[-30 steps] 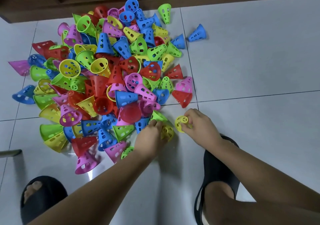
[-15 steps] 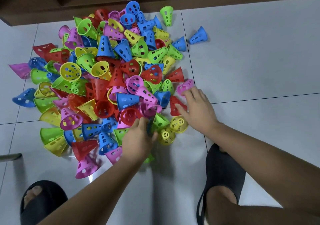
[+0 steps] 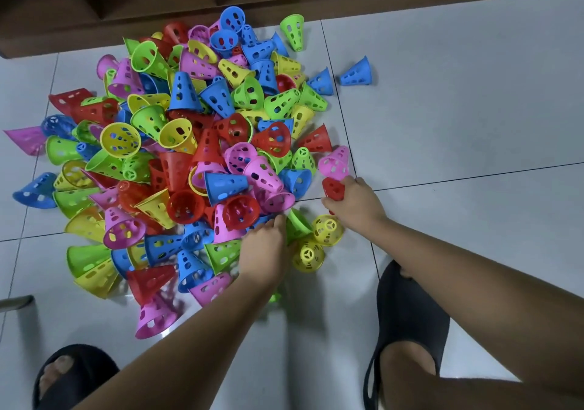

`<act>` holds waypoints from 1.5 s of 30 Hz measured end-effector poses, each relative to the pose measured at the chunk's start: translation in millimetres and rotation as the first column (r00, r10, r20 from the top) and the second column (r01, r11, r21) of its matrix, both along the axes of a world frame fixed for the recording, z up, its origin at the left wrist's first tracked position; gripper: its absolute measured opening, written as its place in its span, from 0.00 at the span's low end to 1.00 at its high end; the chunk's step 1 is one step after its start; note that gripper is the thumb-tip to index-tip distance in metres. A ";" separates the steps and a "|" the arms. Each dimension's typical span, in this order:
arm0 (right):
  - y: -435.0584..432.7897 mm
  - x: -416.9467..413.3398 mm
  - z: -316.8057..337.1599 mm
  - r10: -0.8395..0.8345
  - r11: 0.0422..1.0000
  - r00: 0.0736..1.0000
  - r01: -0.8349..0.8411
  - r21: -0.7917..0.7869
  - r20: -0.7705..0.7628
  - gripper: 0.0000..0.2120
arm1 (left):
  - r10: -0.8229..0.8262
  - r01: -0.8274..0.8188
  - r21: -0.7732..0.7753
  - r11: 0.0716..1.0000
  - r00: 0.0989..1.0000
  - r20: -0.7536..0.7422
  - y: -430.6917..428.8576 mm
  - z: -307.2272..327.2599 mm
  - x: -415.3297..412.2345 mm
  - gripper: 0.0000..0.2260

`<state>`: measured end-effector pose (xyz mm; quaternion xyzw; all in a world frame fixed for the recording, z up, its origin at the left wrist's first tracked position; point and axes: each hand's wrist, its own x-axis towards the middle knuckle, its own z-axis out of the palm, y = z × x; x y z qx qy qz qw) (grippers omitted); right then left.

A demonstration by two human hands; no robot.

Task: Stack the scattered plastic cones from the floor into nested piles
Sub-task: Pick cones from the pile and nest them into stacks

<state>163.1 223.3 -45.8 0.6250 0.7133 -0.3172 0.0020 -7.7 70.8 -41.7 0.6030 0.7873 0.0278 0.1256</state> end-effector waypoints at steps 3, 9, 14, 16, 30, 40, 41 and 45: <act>2.4 8.6 3.8 -0.087 0.996 0.988 0.082 -0.045 -0.128 0.17 | 0.031 -0.030 -0.016 0.999 0.998 0.059 7.5 0.0 0.1 0.23; -16.5 25.8 28.4 -0.247 0.969 0.863 0.211 -0.130 -0.441 0.15 | 0.066 -0.079 0.051 0.996 0.974 0.215 8.4 24.4 -6.5 0.26; -43.9 37.4 52.7 -0.210 0.978 0.728 0.150 -0.147 -0.653 0.15 | -0.006 -0.062 0.187 0.980 0.939 0.345 0.2 64.0 -28.2 0.22; -52.7 40.8 50.9 -0.157 0.987 0.753 0.101 -0.123 -0.639 0.19 | -0.045 -0.013 0.166 0.986 0.940 0.339 -5.7 75.9 -30.7 0.21; -67.0 43.6 -0.4 0.124 0.992 0.934 -0.117 0.041 -0.336 0.25 | -0.075 0.110 -0.221 0.969 0.984 0.163 -2.7 60.0 34.7 0.17; -49.0 42.1 -6.7 0.238 0.971 0.930 -0.233 0.052 -0.280 0.28 | 0.027 -0.016 -0.041 0.999 0.962 0.273 -10.0 30.0 11.8 0.20; -46.7 44.0 -5.2 0.280 0.960 0.923 -0.275 0.057 -0.263 0.29 | 0.045 -0.039 -0.027 0.999 0.962 0.269 -16.2 30.2 9.2 0.22; -24.5 47.0 7.3 0.348 0.919 0.926 -0.305 0.249 -0.148 0.20 | 0.097 -0.098 -0.007 0.995 0.979 0.181 -54.2 31.1 6.0 0.26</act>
